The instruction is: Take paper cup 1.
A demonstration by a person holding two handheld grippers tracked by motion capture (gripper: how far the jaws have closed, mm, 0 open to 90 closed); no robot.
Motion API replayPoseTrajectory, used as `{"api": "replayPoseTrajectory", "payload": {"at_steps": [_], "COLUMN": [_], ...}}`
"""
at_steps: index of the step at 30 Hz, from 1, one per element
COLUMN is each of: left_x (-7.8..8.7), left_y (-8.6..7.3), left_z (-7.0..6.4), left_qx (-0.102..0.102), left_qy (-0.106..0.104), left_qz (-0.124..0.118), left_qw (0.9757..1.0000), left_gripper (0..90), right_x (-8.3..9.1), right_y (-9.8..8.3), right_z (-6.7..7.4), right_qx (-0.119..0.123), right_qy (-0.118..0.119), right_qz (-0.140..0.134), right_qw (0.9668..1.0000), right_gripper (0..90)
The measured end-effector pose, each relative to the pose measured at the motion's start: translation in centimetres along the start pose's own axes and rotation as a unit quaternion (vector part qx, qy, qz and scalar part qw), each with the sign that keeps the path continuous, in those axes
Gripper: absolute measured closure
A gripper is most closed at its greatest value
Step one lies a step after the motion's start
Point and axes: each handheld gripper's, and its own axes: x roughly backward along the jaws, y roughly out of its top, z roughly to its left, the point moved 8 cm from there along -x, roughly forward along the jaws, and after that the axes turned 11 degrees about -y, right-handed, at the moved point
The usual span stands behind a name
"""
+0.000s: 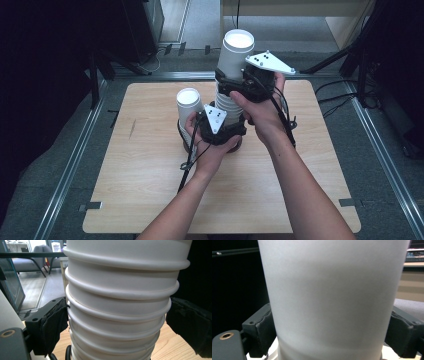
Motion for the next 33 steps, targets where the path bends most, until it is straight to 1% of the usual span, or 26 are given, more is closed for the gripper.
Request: {"api": "replayPoseTrajectory", "payload": {"at_steps": [2,5,9,10,12,17,18,22,23,24,25,27,31,33], "left_x": [0.0,0.0,0.0,0.0,0.0,0.0,0.0,0.0,0.0,0.0,0.0,0.1,0.2,0.3], "left_y": [0.0,0.0,-0.1,-0.1,-0.1,-0.1,-0.2,-0.2,-0.2,-0.2,-0.2,-0.2,-0.1,-0.1], "left_z": [0.0,0.0,0.0,0.0,0.0,0.0,0.0,0.0,0.0,0.0,0.0,0.1,0.0,0.1], "left_qx": [0.000,0.000,-0.002,-0.002,-0.003,-0.005,-0.004,-0.005,-0.005,-0.005,-0.005,-0.006,-0.002,-0.004], "left_qy": [0.000,0.000,0.000,0.000,0.000,0.000,-0.001,-0.001,-0.001,0.000,0.000,0.000,-0.007,-0.009], "left_qz": [-0.001,-0.001,0.002,0.002,0.002,0.005,0.004,0.005,0.005,0.005,0.005,0.007,0.004,0.004], "left_qw": [1.0000,1.0000,1.0000,1.0000,1.0000,1.0000,1.0000,1.0000,1.0000,1.0000,1.0000,1.0000,1.0000,0.9999], "left_gripper": [4.7,4.7,4.7,4.7,4.7,4.8,4.9,4.9,4.9,4.9,4.9,4.9,5.3,5.4], "right_x": [0.1,0.2,0.7,0.7,1.0,1.3,1.5,1.9,1.9,2.0,2.0,2.3,2.6,2.8], "right_y": [0.3,0.8,1.6,1.6,2.0,2.6,3.1,4.0,4.0,4.5,4.5,5.1,5.8,6.0], "right_z": [0.1,0.2,0.2,0.2,0.3,0.3,0.4,0.5,0.5,0.5,0.5,0.4,0.2,0.2], "right_qx": [0.000,0.000,-0.001,-0.001,0.001,-0.001,-0.002,-0.002,-0.002,-0.004,-0.004,-0.006,-0.006,-0.004], "right_qy": [0.000,-0.004,-0.008,-0.008,-0.012,-0.011,-0.011,-0.015,-0.015,-0.015,-0.015,-0.015,-0.019,-0.020], "right_qz": [-0.002,-0.012,-0.034,-0.034,-0.043,-0.049,-0.053,-0.061,-0.061,-0.065,-0.065,-0.070,-0.077,-0.081], "right_qw": [1.0000,0.9999,0.9994,0.9994,0.9990,0.9988,0.9985,0.9980,0.9980,0.9978,0.9978,0.9974,0.9968,0.9965], "right_gripper": [10.3,10.7,12.1,12.1,13.1,13.5,13.5,13.6,13.6,13.7,13.7,13.7,13.8,13.8]}}
